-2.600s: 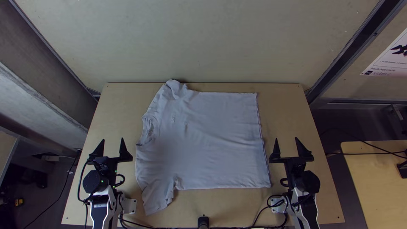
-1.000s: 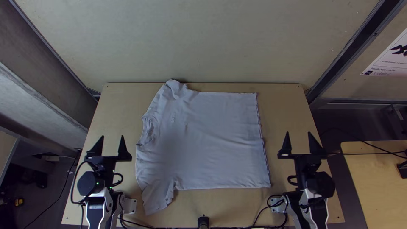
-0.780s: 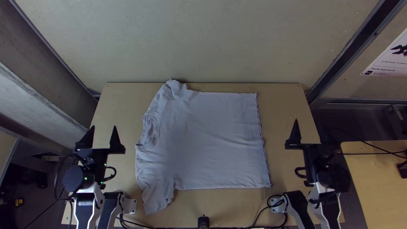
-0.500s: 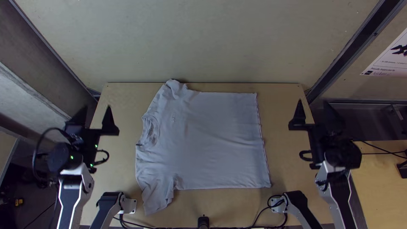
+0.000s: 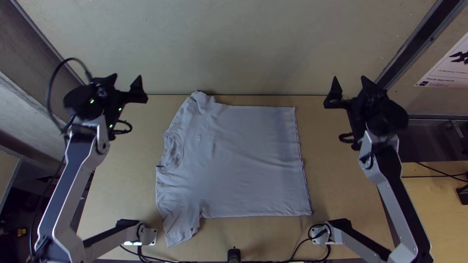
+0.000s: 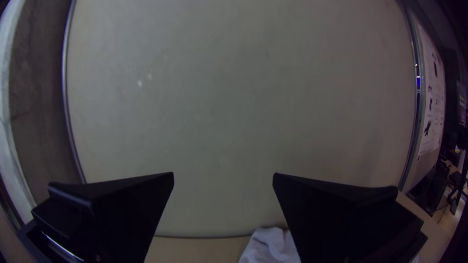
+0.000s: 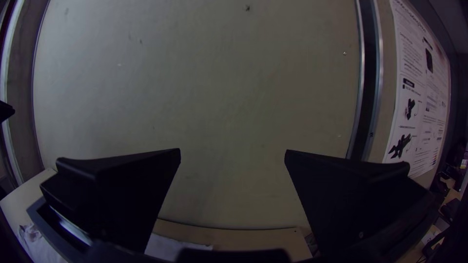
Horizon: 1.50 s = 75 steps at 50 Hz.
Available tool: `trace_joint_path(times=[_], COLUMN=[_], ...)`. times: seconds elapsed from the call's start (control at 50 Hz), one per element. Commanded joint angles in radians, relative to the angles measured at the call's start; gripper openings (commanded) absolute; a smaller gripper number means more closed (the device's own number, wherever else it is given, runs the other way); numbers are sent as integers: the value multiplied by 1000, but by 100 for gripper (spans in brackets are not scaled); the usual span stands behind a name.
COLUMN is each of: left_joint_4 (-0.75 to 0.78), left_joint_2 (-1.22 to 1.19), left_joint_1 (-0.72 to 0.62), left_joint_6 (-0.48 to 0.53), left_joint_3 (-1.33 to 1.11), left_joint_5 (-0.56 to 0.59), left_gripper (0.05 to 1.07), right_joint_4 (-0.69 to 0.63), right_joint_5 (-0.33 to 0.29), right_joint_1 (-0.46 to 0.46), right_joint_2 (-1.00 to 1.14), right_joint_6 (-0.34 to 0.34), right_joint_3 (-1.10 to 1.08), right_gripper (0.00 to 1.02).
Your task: Fold the t-shirt
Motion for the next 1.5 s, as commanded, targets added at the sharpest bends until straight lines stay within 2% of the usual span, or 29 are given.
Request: trace_joint_path(times=[0.0,0.24,0.42,0.48,0.66,0.74,1.04,1.22,1.48], left_joint_4=[-19,-126,-369,-433,-501,-550,-544,-525,-525], left_joint_2=[95,348,595,671,845,925,1092,1156,1227], left_joint_1=[-15,-40,-41,-41,-47,-50,-56,-58,-67], left_joint_6=[-11,-30,-99,-113,-131,-145,-174,-186,-176], left_joint_3=[100,313,592,677,838,917,974,974,979], left_joint_5=[-6,-6,31,37,44,46,81,81,78], left_gripper=[103,103,103,103,103,103,103,101,101], right_joint_4=[-16,-70,-121,-165,-392,-457,-513,-602,-613], right_joint_5=[4,3,-3,-11,-86,-94,-109,-111,-109], right_joint_1=[11,0,-1,-3,-17,-20,-15,-10,-20], right_joint_2=[100,310,440,495,683,756,877,934,971], right_joint_6=[0,47,99,114,186,214,292,303,321], right_joint_3=[83,225,315,356,548,616,676,726,732], right_gripper=[98,98,98,98,98,98,98,98,98])
